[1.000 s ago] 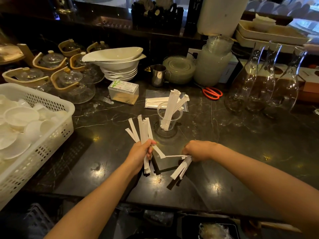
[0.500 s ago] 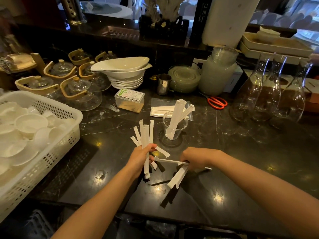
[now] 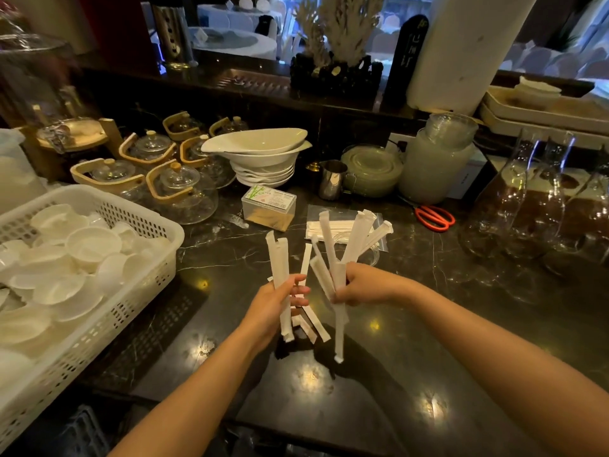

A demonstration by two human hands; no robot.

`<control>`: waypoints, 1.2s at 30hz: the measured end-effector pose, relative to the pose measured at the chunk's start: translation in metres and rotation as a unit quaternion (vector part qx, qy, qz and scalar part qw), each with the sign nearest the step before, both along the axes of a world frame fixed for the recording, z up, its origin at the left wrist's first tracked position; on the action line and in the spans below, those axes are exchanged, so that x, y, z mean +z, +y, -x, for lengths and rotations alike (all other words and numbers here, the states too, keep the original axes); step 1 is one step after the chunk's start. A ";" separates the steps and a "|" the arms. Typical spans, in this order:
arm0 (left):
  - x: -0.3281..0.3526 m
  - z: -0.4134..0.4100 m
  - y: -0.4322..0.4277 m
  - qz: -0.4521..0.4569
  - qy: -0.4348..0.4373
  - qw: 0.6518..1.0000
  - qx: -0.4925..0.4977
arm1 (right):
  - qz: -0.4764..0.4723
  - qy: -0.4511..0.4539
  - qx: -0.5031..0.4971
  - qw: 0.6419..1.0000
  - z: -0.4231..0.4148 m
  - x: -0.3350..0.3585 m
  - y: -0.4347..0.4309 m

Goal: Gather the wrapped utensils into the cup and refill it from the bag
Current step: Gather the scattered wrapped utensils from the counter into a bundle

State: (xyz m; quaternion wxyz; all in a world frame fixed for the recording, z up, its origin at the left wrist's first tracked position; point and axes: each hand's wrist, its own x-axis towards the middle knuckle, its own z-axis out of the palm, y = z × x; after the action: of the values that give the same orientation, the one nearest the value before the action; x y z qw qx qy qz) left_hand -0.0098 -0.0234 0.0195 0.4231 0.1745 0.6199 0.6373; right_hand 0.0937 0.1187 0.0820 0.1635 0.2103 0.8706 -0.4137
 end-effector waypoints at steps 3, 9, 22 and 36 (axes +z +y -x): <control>0.008 0.004 0.000 -0.035 0.005 0.999 -0.002 | 0.063 0.048 -0.027 0.996 0.014 0.005 -0.010; 0.012 0.009 -0.002 -0.080 -0.061 0.995 0.023 | 0.103 0.112 -0.057 0.987 0.041 0.003 -0.027; 0.000 0.016 -0.010 -0.047 0.063 0.997 -0.016 | -0.004 0.101 0.005 0.995 0.072 -0.008 -0.041; -0.013 0.021 -0.009 0.064 0.077 0.995 0.020 | -0.088 0.046 0.098 0.990 0.081 -0.004 -0.039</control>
State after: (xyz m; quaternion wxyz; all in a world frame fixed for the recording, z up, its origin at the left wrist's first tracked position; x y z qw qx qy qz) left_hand -0.0312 -0.0324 0.0064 0.3719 0.1828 0.6935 0.5893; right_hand 0.0127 0.0799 0.0782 0.1436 0.1178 0.9266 -0.3270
